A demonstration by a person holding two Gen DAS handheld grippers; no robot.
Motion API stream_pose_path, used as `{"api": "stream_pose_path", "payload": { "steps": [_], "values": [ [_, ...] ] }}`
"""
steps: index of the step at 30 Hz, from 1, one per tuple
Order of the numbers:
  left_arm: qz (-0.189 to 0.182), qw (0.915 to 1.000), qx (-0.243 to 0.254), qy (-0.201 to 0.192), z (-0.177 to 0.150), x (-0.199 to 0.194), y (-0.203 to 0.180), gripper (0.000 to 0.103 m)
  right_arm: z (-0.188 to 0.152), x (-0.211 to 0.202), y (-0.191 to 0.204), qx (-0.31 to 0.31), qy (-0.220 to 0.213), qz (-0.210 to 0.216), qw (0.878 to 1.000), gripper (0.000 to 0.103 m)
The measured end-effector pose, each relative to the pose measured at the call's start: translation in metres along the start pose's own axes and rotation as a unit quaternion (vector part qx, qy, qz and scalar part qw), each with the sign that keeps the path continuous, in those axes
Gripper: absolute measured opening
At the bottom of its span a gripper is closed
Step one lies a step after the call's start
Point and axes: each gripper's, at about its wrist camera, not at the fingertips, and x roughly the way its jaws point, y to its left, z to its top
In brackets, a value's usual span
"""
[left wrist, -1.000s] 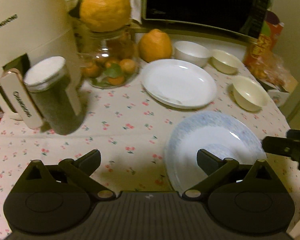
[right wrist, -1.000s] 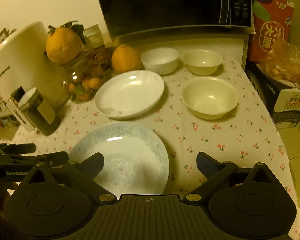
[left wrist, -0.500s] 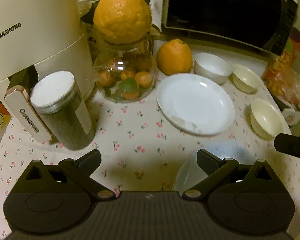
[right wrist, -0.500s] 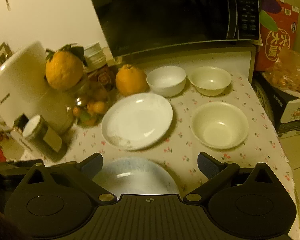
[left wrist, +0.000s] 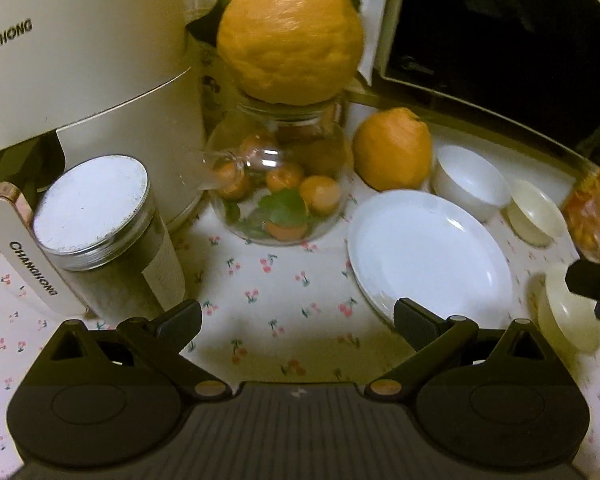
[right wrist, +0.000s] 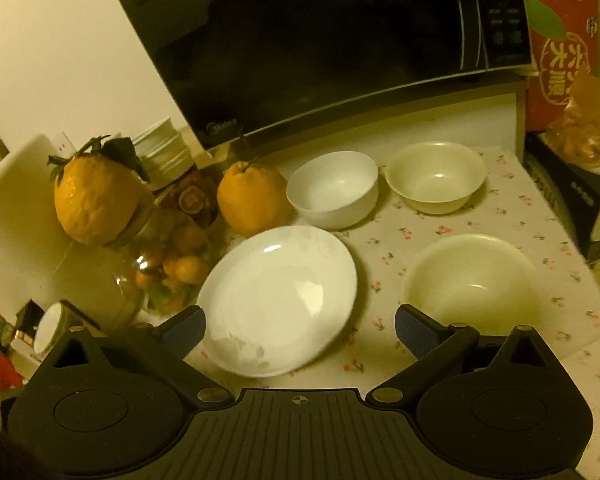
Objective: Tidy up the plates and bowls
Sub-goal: 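Move both tools toward the plain white plate, then close the right gripper on the white plate rim while the left gripper grips it too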
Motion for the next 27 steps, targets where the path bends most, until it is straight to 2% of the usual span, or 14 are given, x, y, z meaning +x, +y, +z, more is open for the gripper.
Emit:
{"api": "stream_pose_path", "payload": {
  "steps": [7,15,21,27],
  "values": [
    [-0.02,0.9997,-0.015,0.001,0.006,0.026,-0.004,0.102,0.007,0.036,-0.004,0.005,0.008,0.011,1.0,0.102],
    [-0.057,0.998,-0.019,-0.02,0.005,0.042,-0.01,0.1,0.016,0.062,-0.015,0.026,0.006,0.034,0.999,0.102],
    [-0.083,0.996,-0.022,-0.024,0.002,0.051,-0.01,0.091,0.017,0.08,-0.023,0.036,0.01,0.042,0.998,0.102],
    [-0.108,0.9937,-0.022,-0.021,-0.001,0.06,-0.013,0.072,0.016,0.088,-0.028,0.036,0.008,0.037,0.999,0.1]
  ]
}}
